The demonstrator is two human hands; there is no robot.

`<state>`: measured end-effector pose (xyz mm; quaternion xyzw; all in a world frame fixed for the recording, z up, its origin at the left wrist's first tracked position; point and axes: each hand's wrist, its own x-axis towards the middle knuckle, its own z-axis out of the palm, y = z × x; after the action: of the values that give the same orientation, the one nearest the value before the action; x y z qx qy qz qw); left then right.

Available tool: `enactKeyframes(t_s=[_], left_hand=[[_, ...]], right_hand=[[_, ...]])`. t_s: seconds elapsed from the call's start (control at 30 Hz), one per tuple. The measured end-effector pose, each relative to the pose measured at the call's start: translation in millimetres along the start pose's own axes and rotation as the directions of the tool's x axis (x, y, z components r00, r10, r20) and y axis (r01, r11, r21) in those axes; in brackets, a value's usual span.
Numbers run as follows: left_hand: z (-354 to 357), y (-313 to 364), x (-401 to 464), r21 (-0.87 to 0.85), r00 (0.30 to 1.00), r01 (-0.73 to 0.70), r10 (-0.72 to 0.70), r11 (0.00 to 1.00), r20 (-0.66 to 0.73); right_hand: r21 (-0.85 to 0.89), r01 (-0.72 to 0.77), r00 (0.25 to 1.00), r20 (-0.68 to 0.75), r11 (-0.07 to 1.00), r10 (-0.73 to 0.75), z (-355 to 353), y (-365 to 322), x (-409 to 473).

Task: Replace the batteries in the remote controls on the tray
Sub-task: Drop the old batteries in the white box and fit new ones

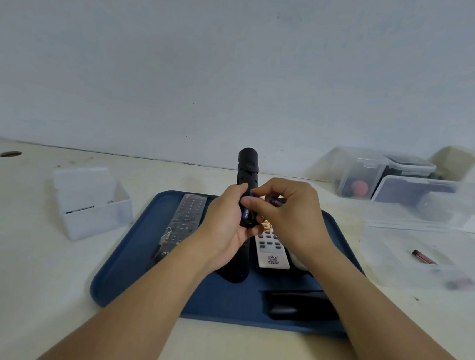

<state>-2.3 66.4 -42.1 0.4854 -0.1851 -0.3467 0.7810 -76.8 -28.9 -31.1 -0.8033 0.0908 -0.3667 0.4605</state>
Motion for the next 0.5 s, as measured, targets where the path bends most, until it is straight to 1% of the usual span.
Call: enactKeyframes(t_s=[0.13,0.2,0.27,0.3,0.33,0.37,0.4,0.43,0.47,0.5], left_hand=[[1,-1,-3,-0.073,0.999,-0.009,0.006,0.997,-0.039],[1,-1,-4,-0.107,0.998,-0.038,0.033,0.994,-0.05],[2,0,-5,-0.105,0.996,-0.071,0.066,0.992,-0.057],[2,2,-5,-0.095,0.995,-0.086,0.081,0.992,-0.061],[2,4,-5,-0.088,0.993,-0.104,0.098,0.991,-0.066],[0,7,-3,-0.085,0.99,-0.128,0.122,0.988,-0.075],[-1,10,-1,-0.087,0.986,-0.153,0.146,0.984,-0.085],[-2,12,0,-0.094,0.981,-0.174,0.165,0.98,-0.097],[-4,14,2,-0.098,0.978,-0.187,0.176,0.977,-0.108],[-5,15,3,-0.093,0.976,-0.195,0.184,0.976,-0.117]], right_hand=[[-0.017,0.063,0.997,0.055,0.998,-0.062,9,3,-1],[-0.134,0.128,0.986,0.123,0.983,-0.112,6,5,2],[-0.281,0.249,0.956,0.223,0.927,-0.189,3,6,4],[-0.286,0.284,0.944,0.253,0.915,-0.214,2,5,3],[-0.241,0.281,0.942,0.256,0.929,-0.218,2,4,2],[-0.144,0.222,0.956,0.228,0.964,-0.186,2,1,1],[-0.021,0.111,0.98,0.171,0.994,-0.106,1,0,1],[0.108,-0.033,0.994,0.107,0.994,0.021,0,-1,4],[0.247,-0.189,0.982,0.074,0.95,0.176,-4,0,8],[0.373,-0.335,0.942,0.103,0.865,0.321,-8,1,13]])
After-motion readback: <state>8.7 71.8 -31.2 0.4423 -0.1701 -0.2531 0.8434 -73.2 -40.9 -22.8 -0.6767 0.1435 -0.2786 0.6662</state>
